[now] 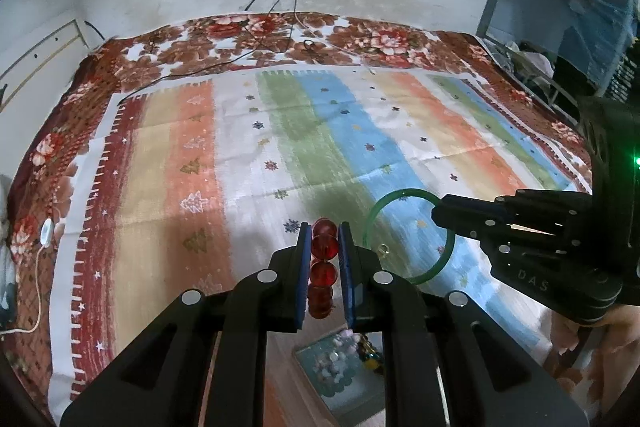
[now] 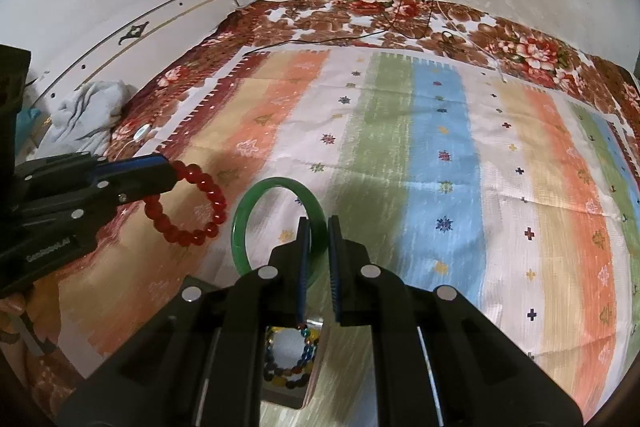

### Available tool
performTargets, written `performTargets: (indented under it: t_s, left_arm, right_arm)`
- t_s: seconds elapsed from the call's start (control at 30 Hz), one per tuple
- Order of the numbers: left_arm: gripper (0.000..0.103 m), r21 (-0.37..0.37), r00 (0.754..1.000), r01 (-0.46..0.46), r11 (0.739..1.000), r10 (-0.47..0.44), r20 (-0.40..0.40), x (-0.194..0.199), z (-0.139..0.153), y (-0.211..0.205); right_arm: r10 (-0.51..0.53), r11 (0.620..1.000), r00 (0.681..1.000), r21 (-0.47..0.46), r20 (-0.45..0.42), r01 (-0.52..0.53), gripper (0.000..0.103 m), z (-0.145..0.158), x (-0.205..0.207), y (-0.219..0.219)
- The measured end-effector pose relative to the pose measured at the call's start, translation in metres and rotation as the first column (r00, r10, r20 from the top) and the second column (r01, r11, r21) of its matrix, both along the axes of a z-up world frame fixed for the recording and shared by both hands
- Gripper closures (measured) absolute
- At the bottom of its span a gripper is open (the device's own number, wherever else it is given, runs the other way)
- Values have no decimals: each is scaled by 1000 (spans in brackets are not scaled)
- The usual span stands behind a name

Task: Organize jewelry
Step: 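Carry the red bracelet and green bangle over the silver tin, then open both grippers to drop the bracelet and bangle into the tin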

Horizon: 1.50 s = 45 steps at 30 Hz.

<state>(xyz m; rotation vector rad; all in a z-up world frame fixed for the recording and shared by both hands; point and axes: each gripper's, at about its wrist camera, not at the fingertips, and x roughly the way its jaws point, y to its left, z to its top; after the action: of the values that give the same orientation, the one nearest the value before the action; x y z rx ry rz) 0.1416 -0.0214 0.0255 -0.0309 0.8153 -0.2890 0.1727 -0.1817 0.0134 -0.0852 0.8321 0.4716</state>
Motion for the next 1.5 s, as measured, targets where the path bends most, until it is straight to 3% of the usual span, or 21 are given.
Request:
performTargets:
  t_s: [0.77, 1.5]
  left_arm:
    - [90, 13, 998, 59, 998, -59, 0, -55, -8, -12]
    - [88, 16, 999, 52, 999, -52, -3, -59, -15, -11]
  right_arm:
    - [70, 997, 997, -22, -13, -70, 93, -9, -49, 3]
    - [93, 996, 994, -4, -63, -93, 90, -18, -52, 5]
